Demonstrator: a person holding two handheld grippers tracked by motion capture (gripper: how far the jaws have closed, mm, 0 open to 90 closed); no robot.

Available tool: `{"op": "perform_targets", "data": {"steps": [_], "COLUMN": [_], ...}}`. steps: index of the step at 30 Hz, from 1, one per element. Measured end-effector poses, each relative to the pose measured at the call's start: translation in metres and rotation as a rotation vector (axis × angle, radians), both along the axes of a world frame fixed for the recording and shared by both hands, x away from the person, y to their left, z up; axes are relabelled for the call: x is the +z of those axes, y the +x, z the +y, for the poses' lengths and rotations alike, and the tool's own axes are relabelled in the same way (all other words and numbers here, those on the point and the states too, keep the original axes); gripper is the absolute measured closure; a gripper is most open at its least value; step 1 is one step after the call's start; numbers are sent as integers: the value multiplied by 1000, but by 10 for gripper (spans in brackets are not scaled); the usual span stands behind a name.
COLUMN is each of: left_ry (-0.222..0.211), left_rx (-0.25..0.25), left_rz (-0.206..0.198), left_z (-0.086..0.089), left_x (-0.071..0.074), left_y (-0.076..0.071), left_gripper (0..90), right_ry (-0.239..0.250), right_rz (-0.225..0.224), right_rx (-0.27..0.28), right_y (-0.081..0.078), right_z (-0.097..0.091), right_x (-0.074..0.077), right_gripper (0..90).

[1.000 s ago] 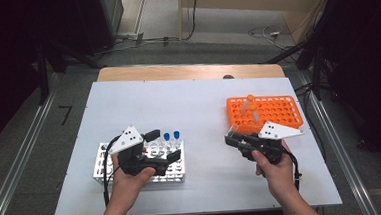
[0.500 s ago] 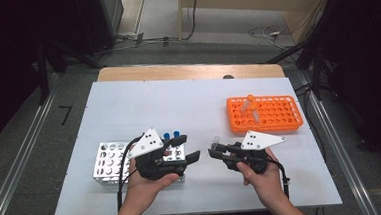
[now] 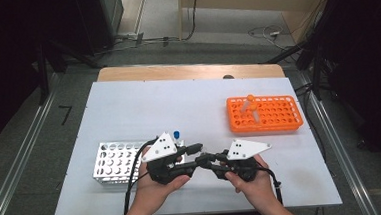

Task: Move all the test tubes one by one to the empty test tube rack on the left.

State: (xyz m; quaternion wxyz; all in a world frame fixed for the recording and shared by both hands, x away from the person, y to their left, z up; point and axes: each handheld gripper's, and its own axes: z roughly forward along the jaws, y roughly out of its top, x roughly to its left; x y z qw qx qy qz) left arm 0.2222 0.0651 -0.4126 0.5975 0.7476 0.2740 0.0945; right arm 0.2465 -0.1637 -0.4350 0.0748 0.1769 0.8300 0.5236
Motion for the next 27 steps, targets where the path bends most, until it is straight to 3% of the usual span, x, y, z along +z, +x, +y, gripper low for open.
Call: {"op": "perform_targets", "data": {"steps": [9, 13, 20, 27], "left_ry": [27, 52, 50, 36], "left_rx": [14, 33, 53, 86], "left_rz": [-18, -48, -70, -79], "left_z": [-1, -2, 0, 9], "left_x": [0, 0, 1, 5], "left_y": [-1, -3, -4, -2], "left_gripper": [723, 745, 762, 763], "right_ry": [-1, 0, 17, 49], "right_rz": [5, 12, 17, 35], "right_rx": [13, 14, 5, -27], "right_y": [-2, -2, -1, 2], "right_z": [1, 2, 1, -7], "right_x": [1, 1, 1, 5], "right_gripper": [734, 733, 720, 432]}}
